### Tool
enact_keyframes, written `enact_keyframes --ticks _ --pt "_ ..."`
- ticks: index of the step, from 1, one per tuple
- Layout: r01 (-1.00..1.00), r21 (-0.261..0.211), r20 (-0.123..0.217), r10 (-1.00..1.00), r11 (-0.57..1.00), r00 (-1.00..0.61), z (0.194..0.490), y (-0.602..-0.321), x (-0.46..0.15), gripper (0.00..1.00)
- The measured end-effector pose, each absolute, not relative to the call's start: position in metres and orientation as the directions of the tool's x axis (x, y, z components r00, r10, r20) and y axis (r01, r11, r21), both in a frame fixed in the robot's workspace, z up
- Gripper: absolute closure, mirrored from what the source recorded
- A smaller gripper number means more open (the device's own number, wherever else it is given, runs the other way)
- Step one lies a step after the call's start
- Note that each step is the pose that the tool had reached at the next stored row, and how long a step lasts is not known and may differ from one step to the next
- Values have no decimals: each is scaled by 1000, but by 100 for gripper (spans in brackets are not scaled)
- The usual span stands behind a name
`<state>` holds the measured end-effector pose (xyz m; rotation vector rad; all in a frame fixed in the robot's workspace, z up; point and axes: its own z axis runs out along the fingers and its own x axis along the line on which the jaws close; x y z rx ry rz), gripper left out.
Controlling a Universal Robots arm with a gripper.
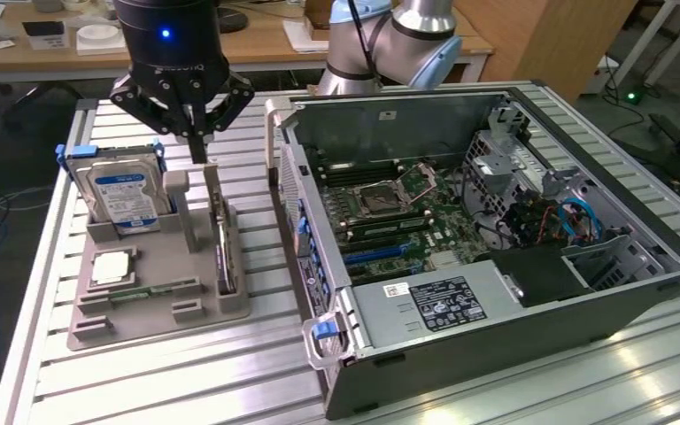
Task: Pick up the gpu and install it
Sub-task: 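Pick up the gpu and move the gpu toward the slot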
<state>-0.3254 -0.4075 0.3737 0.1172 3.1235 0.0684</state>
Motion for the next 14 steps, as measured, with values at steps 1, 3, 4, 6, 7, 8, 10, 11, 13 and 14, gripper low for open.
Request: enact_keyframes --ticks 1,3,4,6,7,8,10,11,13,14 --pt "75 44 -13 75 996 -997 374 -407 -325 90" --pt "75 44 -13 75 996 -997 374 -407 -325 90" --pt "75 44 -13 75 996 -997 374 -407 -325 90" --pt "75 44 -13 75 996 -997 374 -407 -325 89" --pt "75 44 -13 75 996 -997 374 -407 -325 83" --pt "75 44 -14 75 996 -997 374 -407 -325 83" --pt "75 44 -14 75 996 -997 374 -407 -325 71" --pt "75 44 -13 75 996 -997 374 -407 -325 65" --pt "75 44 -14 75 996 -997 374 -407 -325 59" --pt "75 44 -14 75 996 -997 374 -407 -325 53"
